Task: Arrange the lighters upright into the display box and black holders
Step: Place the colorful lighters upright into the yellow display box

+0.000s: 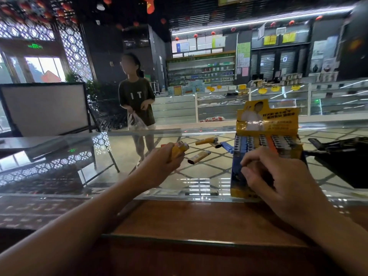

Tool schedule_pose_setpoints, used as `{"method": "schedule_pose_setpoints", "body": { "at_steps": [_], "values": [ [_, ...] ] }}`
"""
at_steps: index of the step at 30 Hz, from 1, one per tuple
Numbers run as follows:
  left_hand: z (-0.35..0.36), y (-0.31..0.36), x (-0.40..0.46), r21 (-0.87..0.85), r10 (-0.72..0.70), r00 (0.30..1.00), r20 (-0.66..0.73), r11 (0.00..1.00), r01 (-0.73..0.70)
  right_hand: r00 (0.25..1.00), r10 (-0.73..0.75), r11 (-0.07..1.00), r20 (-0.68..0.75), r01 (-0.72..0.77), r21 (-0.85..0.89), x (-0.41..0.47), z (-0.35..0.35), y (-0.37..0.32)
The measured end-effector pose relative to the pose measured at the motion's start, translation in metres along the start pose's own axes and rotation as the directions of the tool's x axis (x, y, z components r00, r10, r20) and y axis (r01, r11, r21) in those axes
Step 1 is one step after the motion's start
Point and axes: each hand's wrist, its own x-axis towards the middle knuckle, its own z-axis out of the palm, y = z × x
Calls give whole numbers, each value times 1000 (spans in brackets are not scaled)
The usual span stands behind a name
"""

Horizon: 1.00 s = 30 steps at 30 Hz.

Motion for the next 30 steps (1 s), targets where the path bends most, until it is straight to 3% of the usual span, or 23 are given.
{"method": "schedule_pose_setpoints", "body": {
  "at_steps": [3,6,9,12,19,23,30],
  "values": [
    [-3,41,-5,-381,-16,999,-48,925,-3,999,23,995,-23,-21,93,5,0,2],
    [-3,92,-10,-673,-32,998,-51,739,-11,988,101,977,-118,-76,200,17,-14,1],
    [0,133,0,-842,3,999,-43,537,-38,968,188,940,-166,-129,316,36,-36,3],
    [6,158,17,-894,24,998,-52,445,-58,974,173,942,-147,-120,314,53,-56,13],
    [27,170,36,-878,57,994,-94,465,-110,992,126,886,-3,-111,451,62,-62,47],
    [26,164,42,-805,124,981,-147,562,-191,993,73,840,-90,-13,543,59,-54,55],
    [24,164,38,-708,236,934,-268,610,-357,976,54,885,-209,50,462,53,-42,55]
  ]
}}
